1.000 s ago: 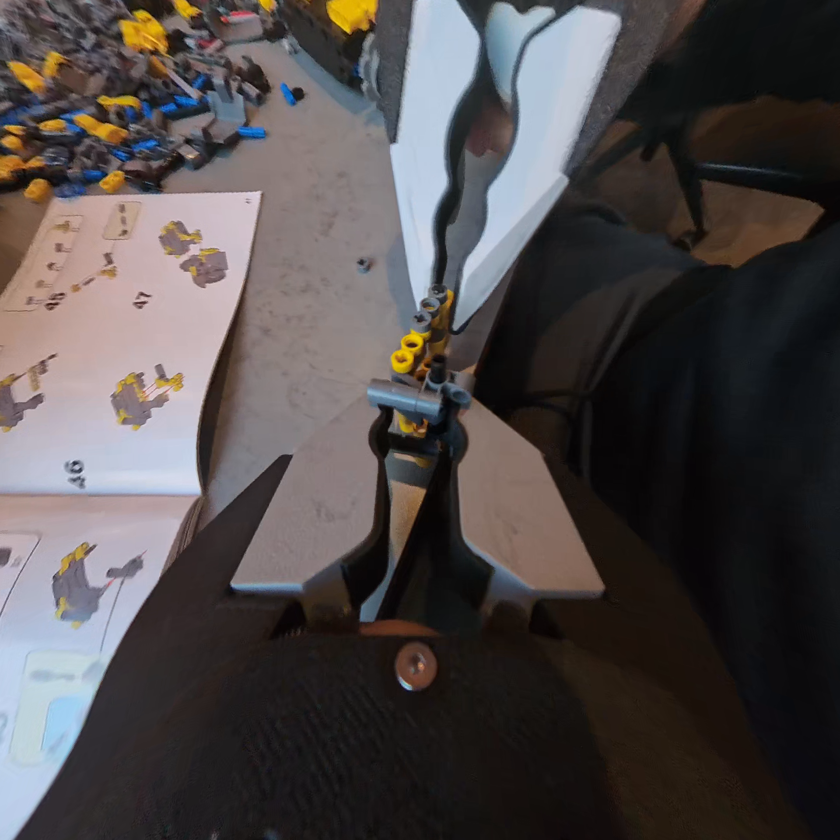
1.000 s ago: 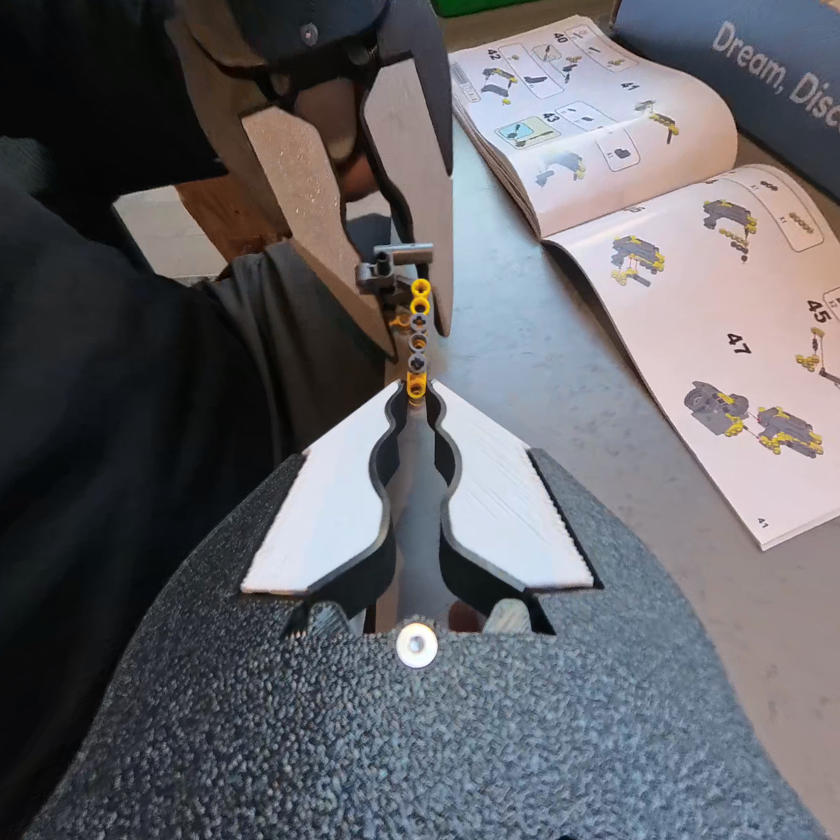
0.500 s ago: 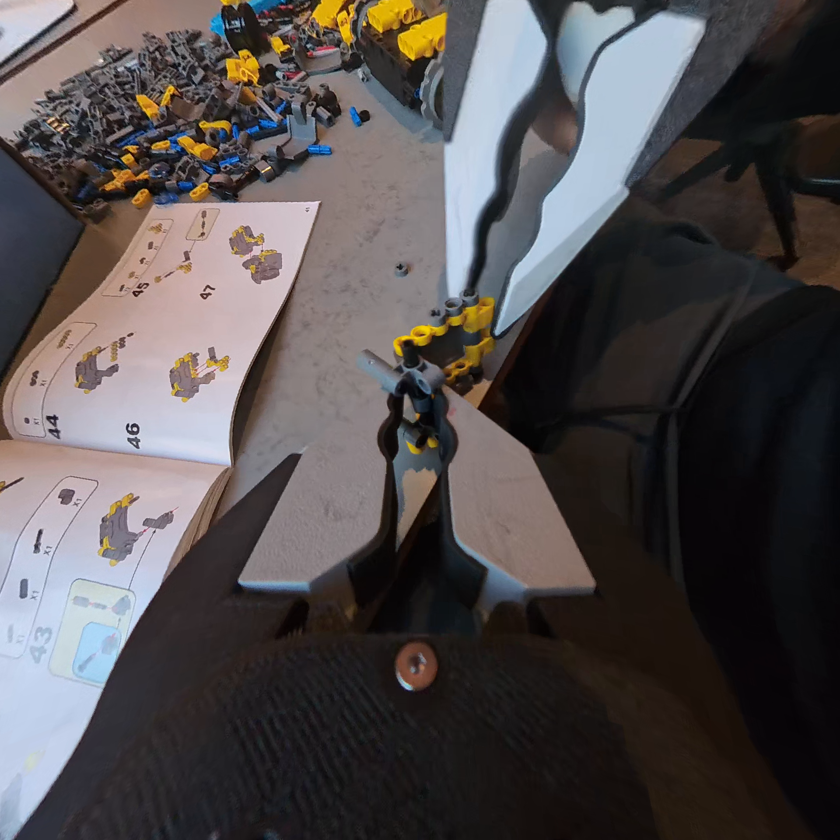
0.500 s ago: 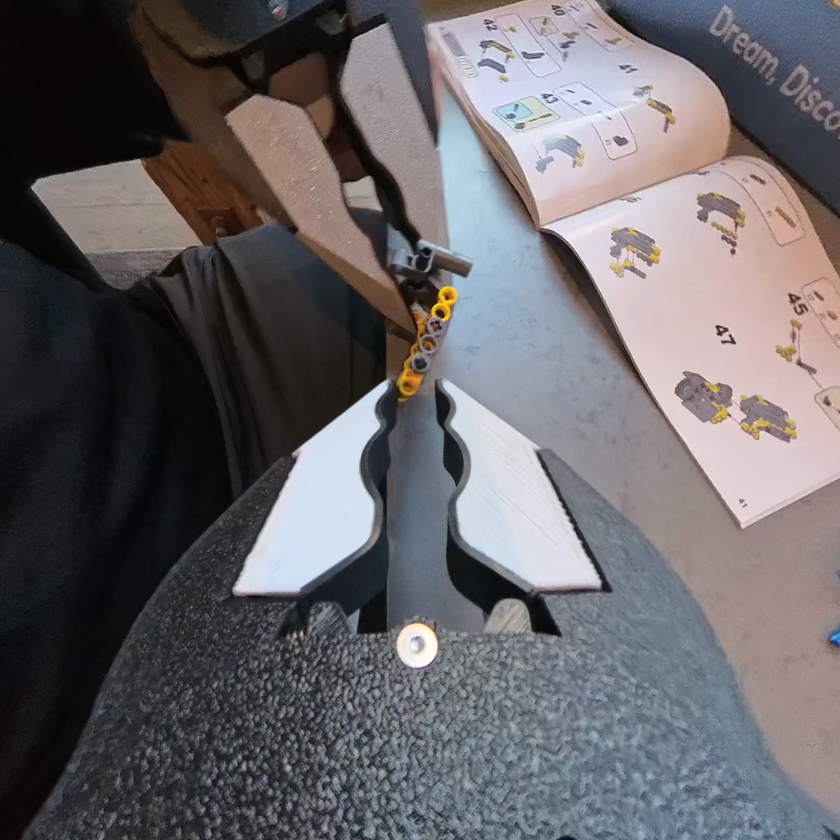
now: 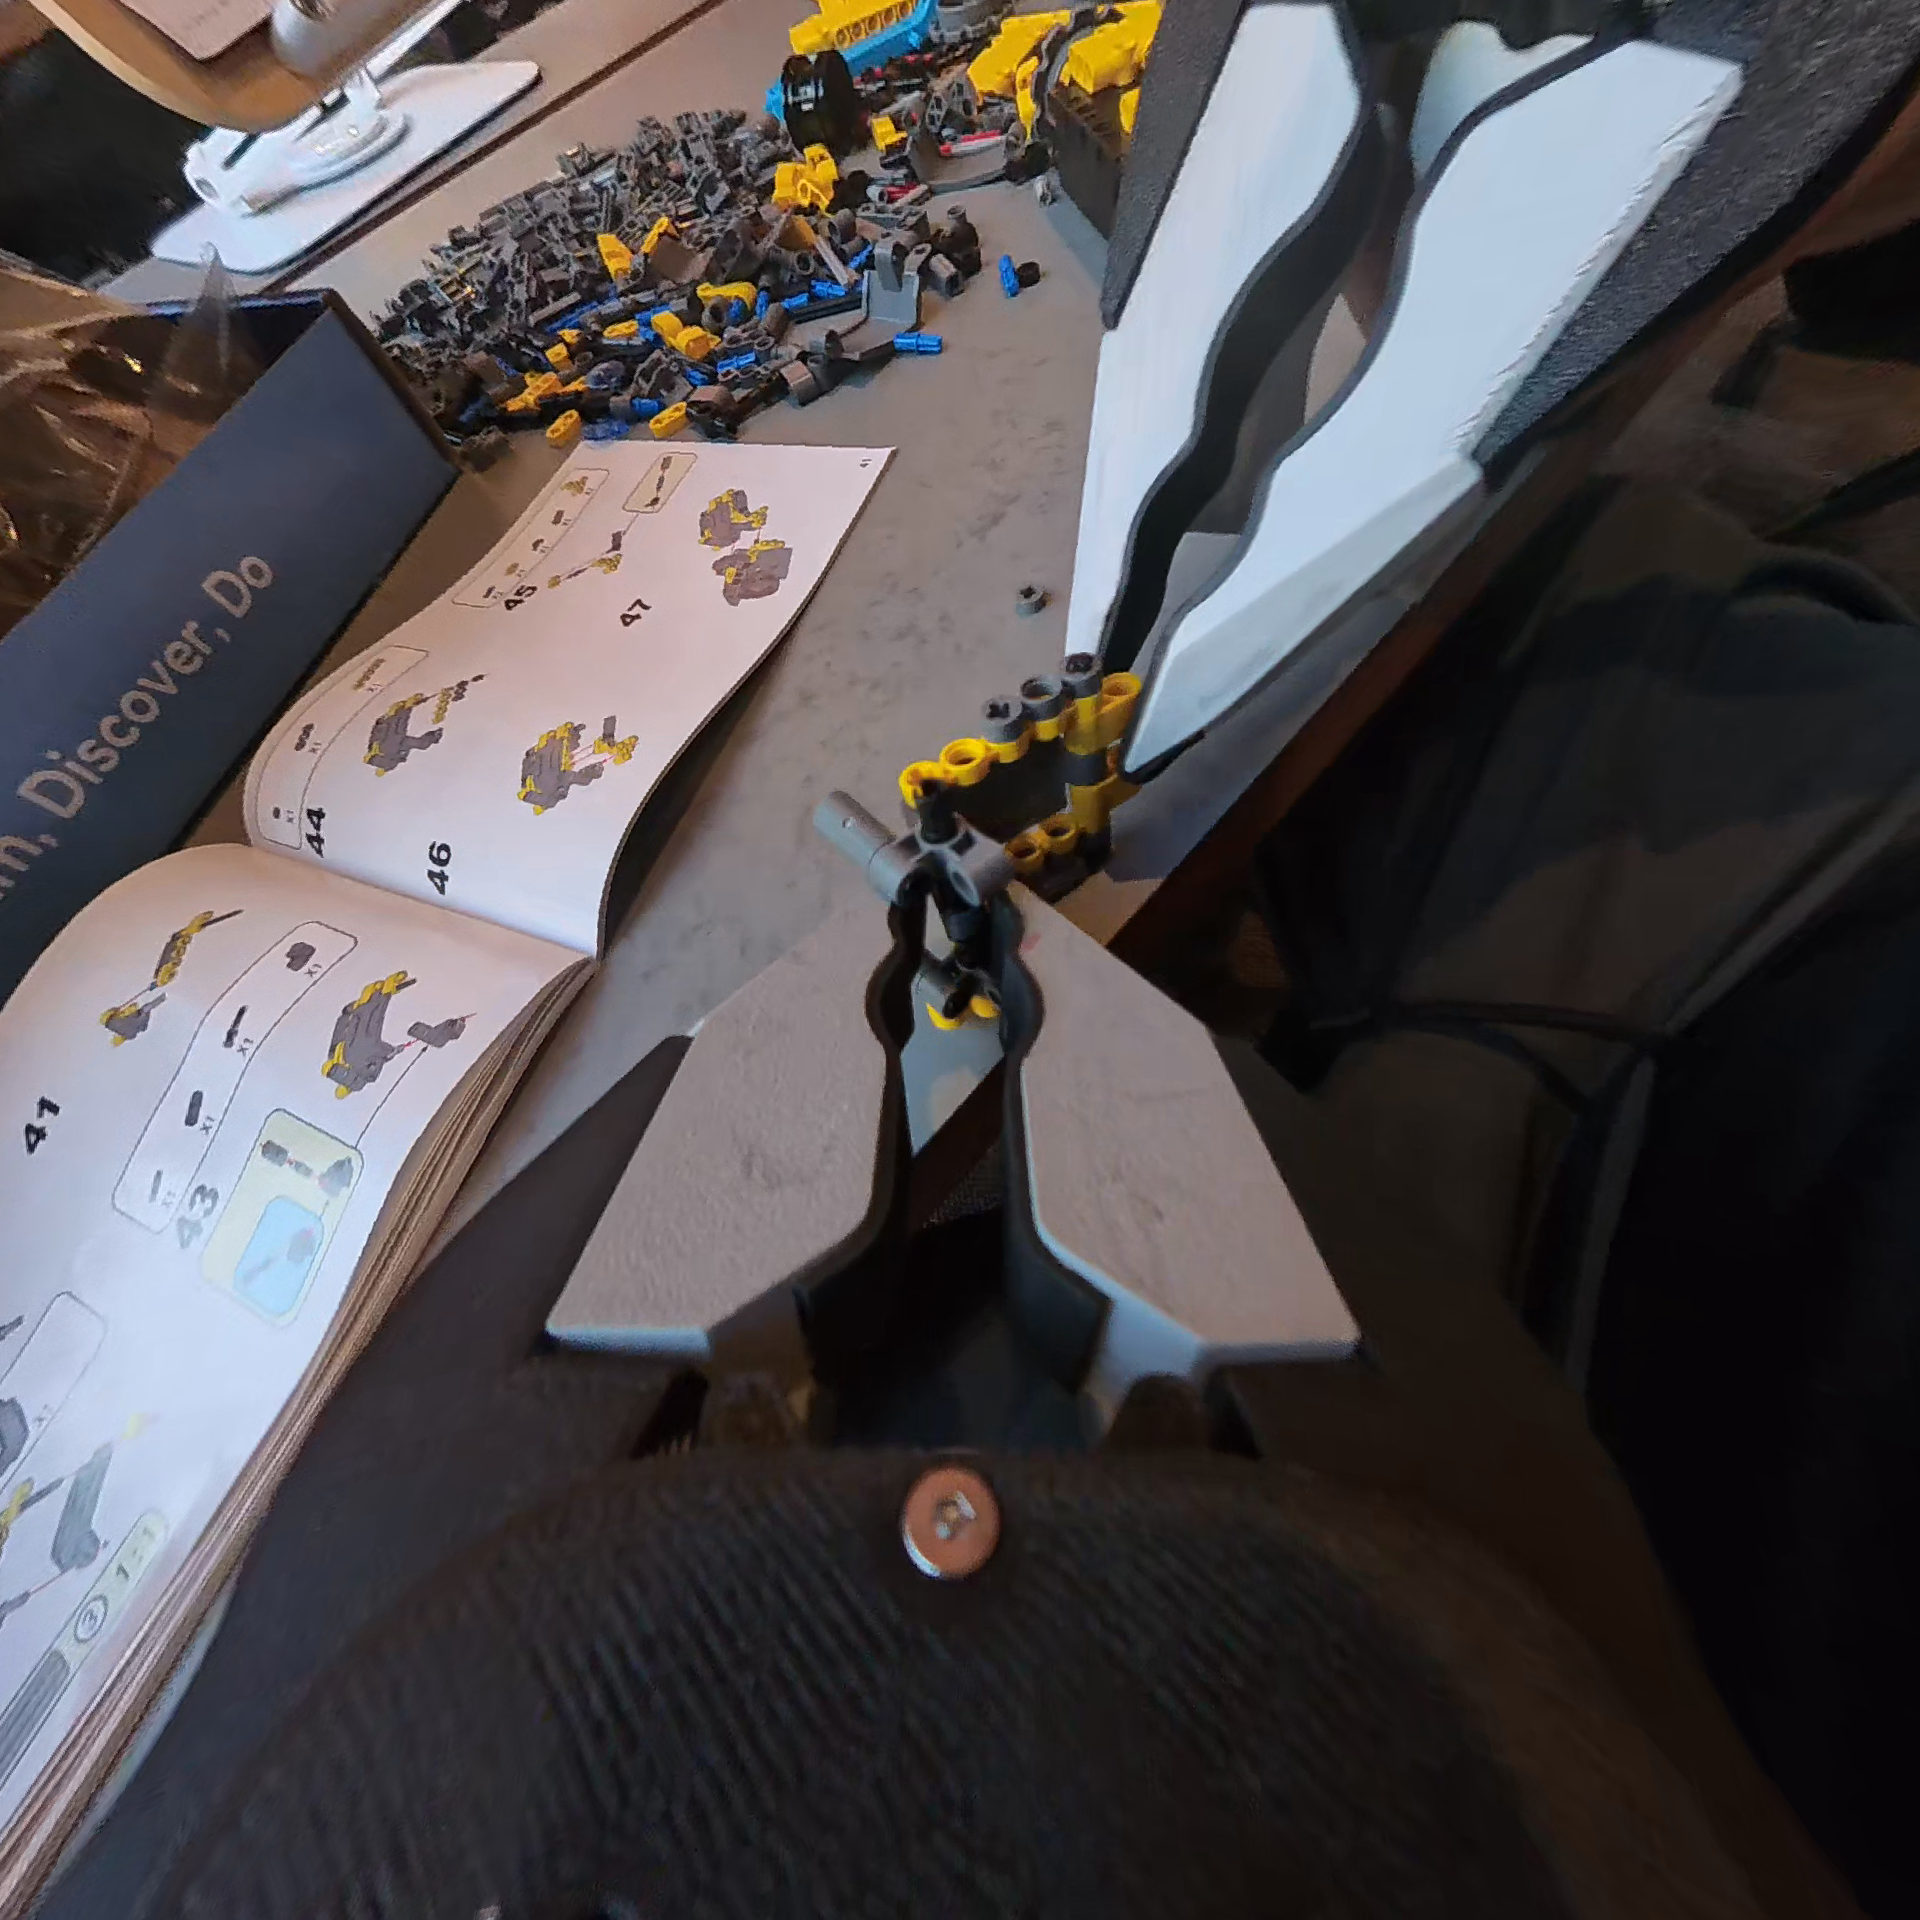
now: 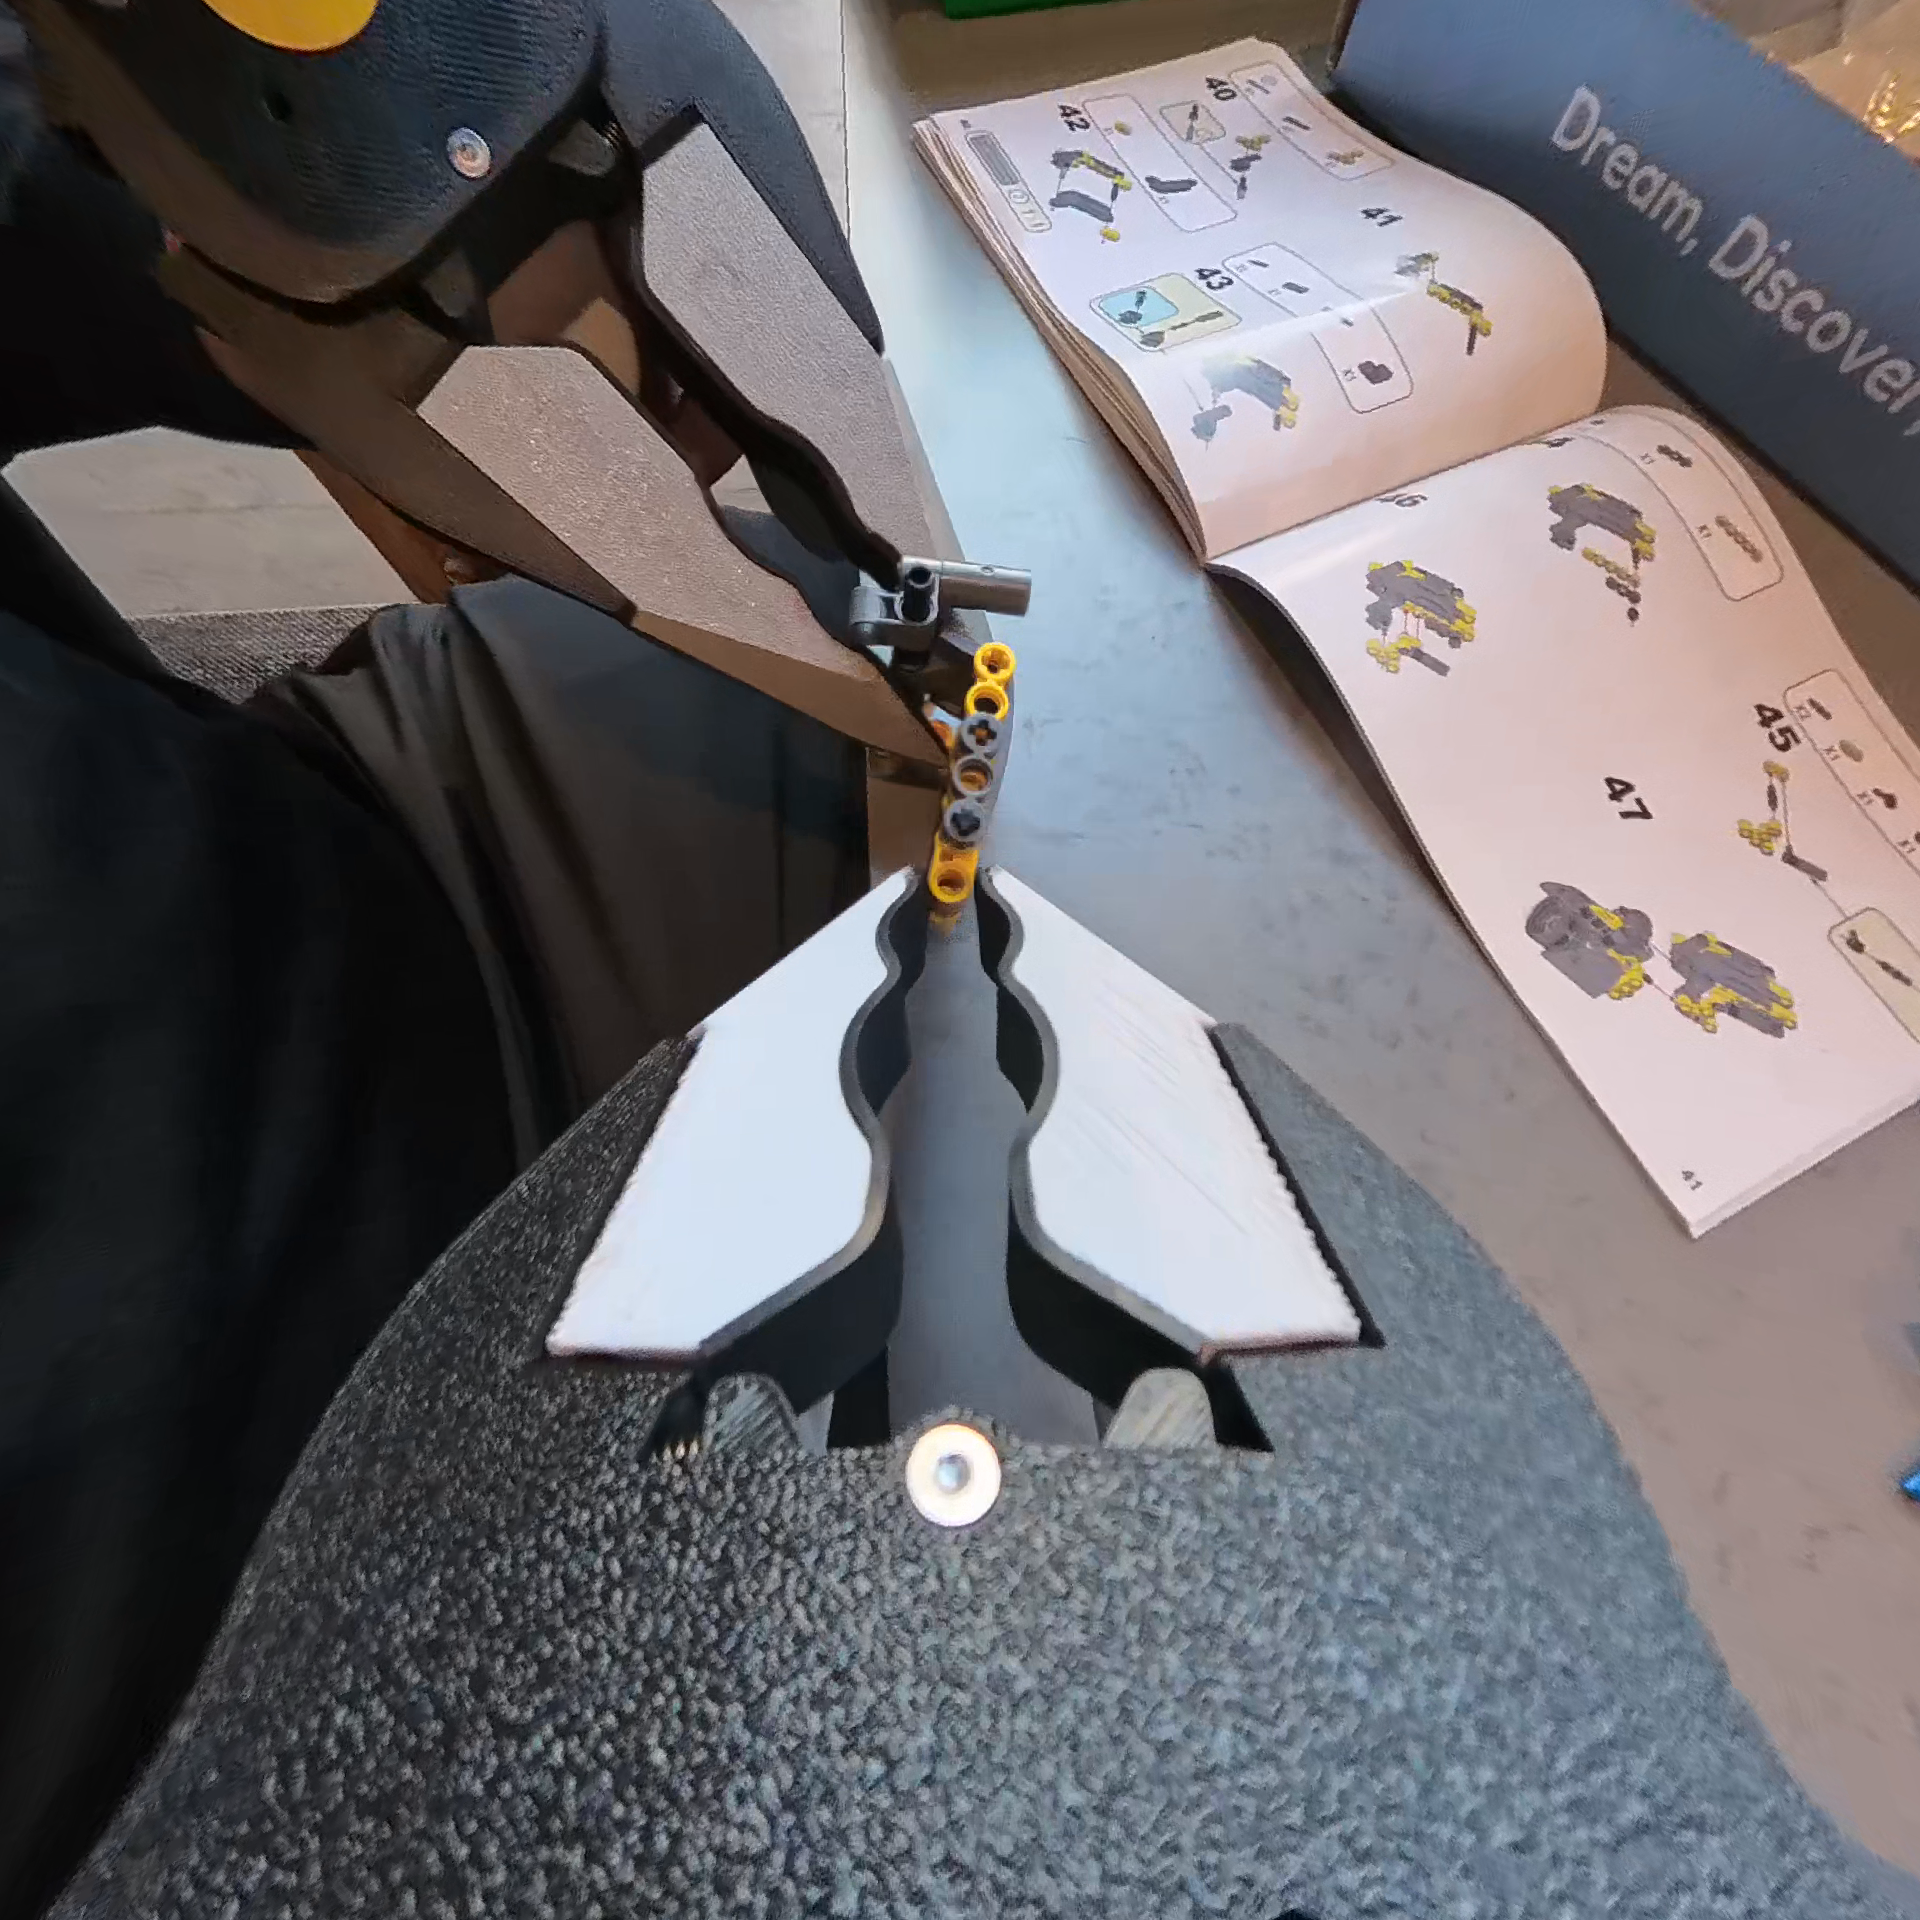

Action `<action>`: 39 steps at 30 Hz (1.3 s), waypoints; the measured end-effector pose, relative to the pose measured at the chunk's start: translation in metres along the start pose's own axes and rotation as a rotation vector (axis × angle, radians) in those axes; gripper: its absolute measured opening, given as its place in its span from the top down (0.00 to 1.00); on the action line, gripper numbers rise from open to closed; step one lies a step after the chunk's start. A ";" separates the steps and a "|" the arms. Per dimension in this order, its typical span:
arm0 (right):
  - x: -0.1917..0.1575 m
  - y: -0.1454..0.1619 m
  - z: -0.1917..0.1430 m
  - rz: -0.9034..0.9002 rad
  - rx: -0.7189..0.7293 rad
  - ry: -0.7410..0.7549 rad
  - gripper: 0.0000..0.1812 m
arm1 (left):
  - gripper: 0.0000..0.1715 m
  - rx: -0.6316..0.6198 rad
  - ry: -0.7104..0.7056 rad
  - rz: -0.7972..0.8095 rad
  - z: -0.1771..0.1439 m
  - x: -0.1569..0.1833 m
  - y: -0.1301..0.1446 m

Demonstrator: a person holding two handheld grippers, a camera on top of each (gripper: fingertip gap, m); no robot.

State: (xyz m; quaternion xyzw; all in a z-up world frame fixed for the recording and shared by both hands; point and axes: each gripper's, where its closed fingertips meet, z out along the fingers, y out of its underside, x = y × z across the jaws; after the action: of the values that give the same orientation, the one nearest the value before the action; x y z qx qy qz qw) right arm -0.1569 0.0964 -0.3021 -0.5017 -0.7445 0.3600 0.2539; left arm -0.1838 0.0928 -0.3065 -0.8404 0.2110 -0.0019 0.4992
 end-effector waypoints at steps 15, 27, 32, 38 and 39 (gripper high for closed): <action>0.002 -0.005 0.013 0.063 -0.007 0.032 0.95 | 0.96 -0.030 -0.064 -0.094 -0.001 -0.005 0.005; -0.011 0.001 0.007 0.076 -0.057 -0.186 0.97 | 0.76 0.062 0.312 -0.009 -0.012 0.022 -0.007; -0.014 0.001 0.007 0.034 -0.087 -0.201 0.96 | 0.81 0.060 0.373 -0.013 -0.013 0.025 -0.005; -0.016 0.005 0.007 -0.107 -0.195 -0.190 0.96 | 0.86 0.003 0.293 0.045 -0.015 0.029 -0.003; -0.016 0.005 0.007 -0.130 -0.209 -0.183 0.96 | 0.86 0.003 0.283 0.040 -0.015 0.028 -0.003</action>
State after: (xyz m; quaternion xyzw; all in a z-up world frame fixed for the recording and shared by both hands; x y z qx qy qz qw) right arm -0.1537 0.0809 -0.3107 -0.4412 -0.8289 0.3076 0.1539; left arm -0.1604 0.0711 -0.3026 -0.8266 0.2960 -0.1109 0.4657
